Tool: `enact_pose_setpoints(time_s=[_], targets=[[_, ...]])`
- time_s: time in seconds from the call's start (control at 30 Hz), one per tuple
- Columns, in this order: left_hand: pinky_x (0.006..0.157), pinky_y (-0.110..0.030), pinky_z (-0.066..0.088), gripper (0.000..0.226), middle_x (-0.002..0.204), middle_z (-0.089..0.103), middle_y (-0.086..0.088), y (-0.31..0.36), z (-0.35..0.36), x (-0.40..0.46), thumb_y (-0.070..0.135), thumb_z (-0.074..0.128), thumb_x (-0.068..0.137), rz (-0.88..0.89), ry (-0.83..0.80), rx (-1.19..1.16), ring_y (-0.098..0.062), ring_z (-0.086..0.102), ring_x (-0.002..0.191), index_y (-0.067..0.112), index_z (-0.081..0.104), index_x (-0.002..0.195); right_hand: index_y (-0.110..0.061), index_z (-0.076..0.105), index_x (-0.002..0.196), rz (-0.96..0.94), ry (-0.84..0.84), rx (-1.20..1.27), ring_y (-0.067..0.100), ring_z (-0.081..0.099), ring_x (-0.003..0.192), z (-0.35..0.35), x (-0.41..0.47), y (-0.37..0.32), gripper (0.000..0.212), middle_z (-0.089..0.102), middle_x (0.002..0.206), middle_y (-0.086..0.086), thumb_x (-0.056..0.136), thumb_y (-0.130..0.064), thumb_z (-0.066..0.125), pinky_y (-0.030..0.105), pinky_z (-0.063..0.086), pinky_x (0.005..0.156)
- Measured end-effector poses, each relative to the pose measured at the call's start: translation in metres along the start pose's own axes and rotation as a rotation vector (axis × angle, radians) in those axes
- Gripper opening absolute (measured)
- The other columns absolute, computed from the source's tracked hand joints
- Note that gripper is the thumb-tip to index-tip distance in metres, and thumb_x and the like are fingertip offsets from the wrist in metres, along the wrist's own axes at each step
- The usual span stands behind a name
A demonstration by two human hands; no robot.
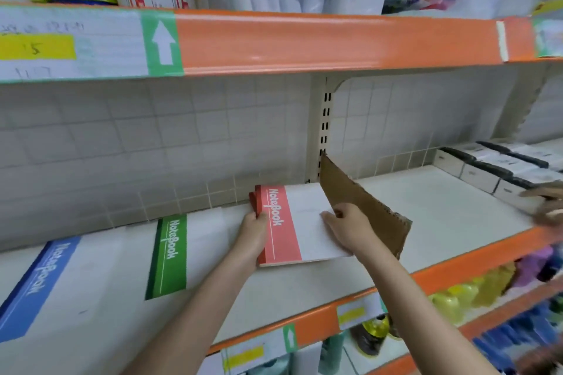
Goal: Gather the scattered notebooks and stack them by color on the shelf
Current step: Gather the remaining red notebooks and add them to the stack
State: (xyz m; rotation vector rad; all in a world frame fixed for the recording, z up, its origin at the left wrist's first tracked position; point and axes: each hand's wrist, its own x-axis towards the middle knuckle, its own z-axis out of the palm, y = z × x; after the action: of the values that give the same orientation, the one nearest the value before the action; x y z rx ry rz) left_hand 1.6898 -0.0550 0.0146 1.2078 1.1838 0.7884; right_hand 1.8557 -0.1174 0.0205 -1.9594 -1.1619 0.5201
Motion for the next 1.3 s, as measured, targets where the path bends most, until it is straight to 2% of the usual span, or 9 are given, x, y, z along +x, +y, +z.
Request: enact_pose_setpoints(time_s=[0.17,0.27,0.37,0.5,0.7,0.87,1.03,1.2,1.3], targets=[[0.075,-0.036,0.054,0.035,0.103,0.068,-0.018,0.008,0.008,0.014,0.028,0.033,0.102,0.028,0.086,0.034,-0.033,0.067,0.090,0.004,0.058,0.108,-0.017,0.037,0.066,-0.035,-0.082,-0.098,0.014,0.044,0.063,0.002,0.035,-0.005,0.034,0.042,0.067,-0.003,0.097,-0.024,0.047,0.024,0.030,0.054],[0.063,-0.029,0.041,0.033,0.086,0.063,-0.014,0.009,0.006,0.027,0.019,0.033,0.099,0.073,0.163,0.173,-0.026,0.057,0.073,0.010,0.057,0.080,-0.002,0.055,0.097,-0.051,-0.096,-0.154,0.029,0.056,0.090,0.006,0.050,-0.007,0.024,0.058,0.092,0.012,0.099,-0.024,0.045,0.027,0.037,0.069],[0.055,-0.028,0.031,0.036,0.077,0.056,-0.015,0.006,0.004,0.039,0.012,0.033,0.097,0.072,0.198,0.272,-0.024,0.048,0.064,0.011,0.051,0.066,0.001,0.054,0.108,-0.078,-0.064,-0.219,0.032,0.058,0.097,0.013,0.059,-0.007,0.028,0.061,0.105,0.017,0.099,-0.023,0.045,0.029,0.038,0.070],[0.067,-0.029,0.040,0.033,0.086,0.064,-0.016,0.001,0.006,0.048,0.017,0.037,0.099,0.107,0.248,0.379,-0.027,0.057,0.077,0.000,0.062,0.085,-0.001,0.054,0.107,-0.075,-0.047,-0.278,0.032,0.059,0.099,0.021,0.069,-0.003,0.024,0.062,0.108,0.016,0.099,-0.021,0.045,0.030,0.040,0.069],[0.048,-0.012,0.034,0.036,0.077,0.061,-0.006,-0.009,0.011,0.054,0.015,0.043,0.098,0.198,0.310,0.496,-0.012,0.051,0.062,0.014,0.051,0.063,0.001,0.056,0.105,-0.084,-0.041,-0.350,0.033,0.061,0.100,0.023,0.075,0.006,0.023,0.063,0.108,0.019,0.098,-0.018,0.046,0.026,0.038,0.066],[0.067,-0.022,0.042,0.029,0.096,0.070,-0.011,-0.014,0.013,0.058,0.012,0.042,0.098,0.217,0.343,0.527,-0.022,0.062,0.082,-0.002,0.068,0.096,0.002,0.054,0.112,-0.106,-0.059,-0.374,0.032,0.056,0.104,0.027,0.075,0.009,0.027,0.053,0.119,0.019,0.099,-0.019,0.045,0.028,0.041,0.075],[0.057,-0.021,0.041,0.026,0.094,0.070,-0.011,-0.021,0.012,0.061,0.012,0.042,0.097,0.240,0.397,0.576,-0.017,0.058,0.075,0.003,0.065,0.090,0.000,0.052,0.117,-0.131,-0.056,-0.420,0.031,0.056,0.107,0.033,0.074,0.009,0.029,0.048,0.124,0.018,0.100,-0.021,0.042,0.030,0.044,0.080],[0.050,-0.008,0.036,0.026,0.088,0.067,-0.011,-0.027,0.011,0.066,0.012,0.042,0.097,0.237,0.403,0.616,-0.017,0.057,0.071,0.003,0.061,0.082,-0.001,0.048,0.125,-0.141,-0.040,-0.488,0.028,0.053,0.108,0.038,0.073,0.008,0.034,0.040,0.131,0.017,0.099,-0.021,0.041,0.030,0.044,0.084],[0.056,-0.015,0.042,0.032,0.092,0.070,-0.013,-0.027,0.010,0.067,0.012,0.042,0.097,0.233,0.398,0.620,-0.018,0.058,0.073,-0.006,0.067,0.090,-0.001,0.046,0.126,-0.163,-0.031,-0.547,0.027,0.047,0.115,0.040,0.071,0.008,0.033,0.041,0.130,0.017,0.098,-0.017,0.040,0.030,0.043,0.088]])
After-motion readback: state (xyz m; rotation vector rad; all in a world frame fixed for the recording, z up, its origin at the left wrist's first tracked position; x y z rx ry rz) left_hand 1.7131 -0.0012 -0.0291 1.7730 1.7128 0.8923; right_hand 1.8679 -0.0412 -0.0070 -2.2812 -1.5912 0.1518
